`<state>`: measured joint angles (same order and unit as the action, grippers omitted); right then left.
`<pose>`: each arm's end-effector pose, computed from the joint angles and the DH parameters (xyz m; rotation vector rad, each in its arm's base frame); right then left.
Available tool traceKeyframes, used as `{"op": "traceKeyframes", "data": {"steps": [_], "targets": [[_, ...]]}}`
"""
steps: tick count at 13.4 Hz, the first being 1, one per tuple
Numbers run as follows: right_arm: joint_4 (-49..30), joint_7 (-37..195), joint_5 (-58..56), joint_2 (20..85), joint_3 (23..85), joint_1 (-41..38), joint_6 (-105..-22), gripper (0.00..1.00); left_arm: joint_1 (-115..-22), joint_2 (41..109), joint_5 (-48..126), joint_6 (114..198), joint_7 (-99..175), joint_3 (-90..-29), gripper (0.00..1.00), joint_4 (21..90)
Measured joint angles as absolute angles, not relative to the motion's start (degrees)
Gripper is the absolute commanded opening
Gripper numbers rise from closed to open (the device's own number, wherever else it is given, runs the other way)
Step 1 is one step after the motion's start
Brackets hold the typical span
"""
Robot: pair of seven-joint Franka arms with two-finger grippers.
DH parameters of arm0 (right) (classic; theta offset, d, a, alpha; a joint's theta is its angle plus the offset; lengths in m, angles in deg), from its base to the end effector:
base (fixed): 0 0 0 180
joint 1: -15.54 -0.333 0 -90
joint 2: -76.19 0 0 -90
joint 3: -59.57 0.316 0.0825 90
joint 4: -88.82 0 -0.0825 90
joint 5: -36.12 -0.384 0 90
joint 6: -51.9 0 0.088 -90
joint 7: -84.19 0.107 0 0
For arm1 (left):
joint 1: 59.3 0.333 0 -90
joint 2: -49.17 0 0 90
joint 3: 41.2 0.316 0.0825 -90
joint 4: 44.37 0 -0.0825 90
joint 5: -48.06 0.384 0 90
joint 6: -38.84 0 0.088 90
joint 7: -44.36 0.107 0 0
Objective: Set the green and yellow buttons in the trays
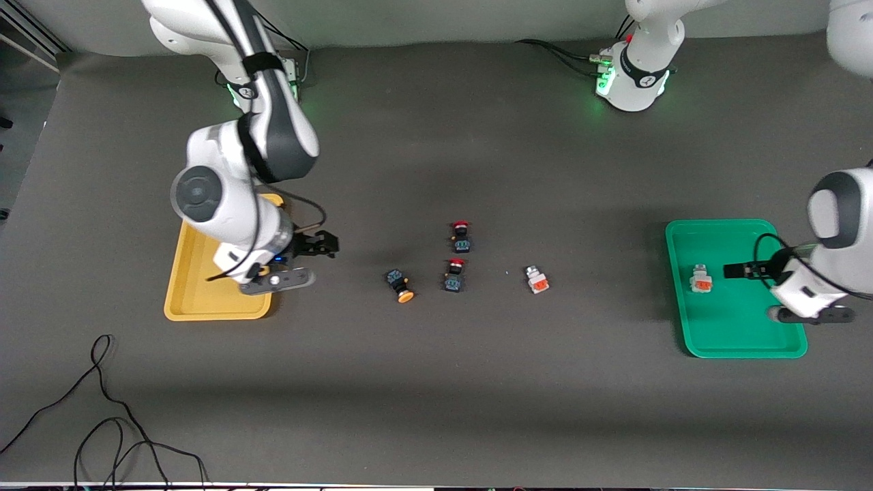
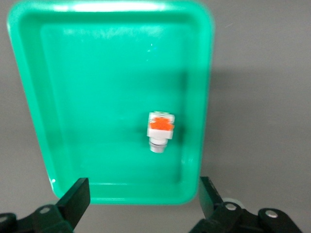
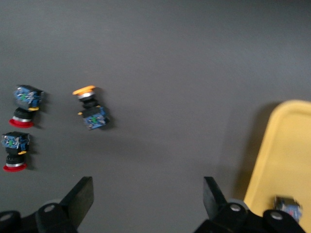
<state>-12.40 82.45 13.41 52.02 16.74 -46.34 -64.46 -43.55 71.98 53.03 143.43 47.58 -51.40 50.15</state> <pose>0.5786 0.2673 0.3747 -3.0593 -0.3350 0.0582 0.6348 0.0800 0.3688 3.1181 0.0248 -0.3375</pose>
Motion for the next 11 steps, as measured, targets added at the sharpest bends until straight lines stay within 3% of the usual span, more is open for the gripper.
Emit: {"op": "traceKeyframes", "data": {"steps": [4,6,11], "targets": [[-12.1,79.7,9.1,48.9,21.7,-46.4,-71.3,1.0,-53.4,72.4,52.0,142.6,31.6,-53.6,1.0,48.7],[-12.2,79.3,3.1,45.2,23.2,-46.8,-75.2,1.0,-60.8,73.9,51.4,145.2,22.0,-53.8,1.0,48.8],[-12.3,79.2,1.0,35.2,25.5,-48.1,-86.7,1.0,-73.0,77.3,49.4,153.1,0.2,-53.9,1.0,48.9]]}}
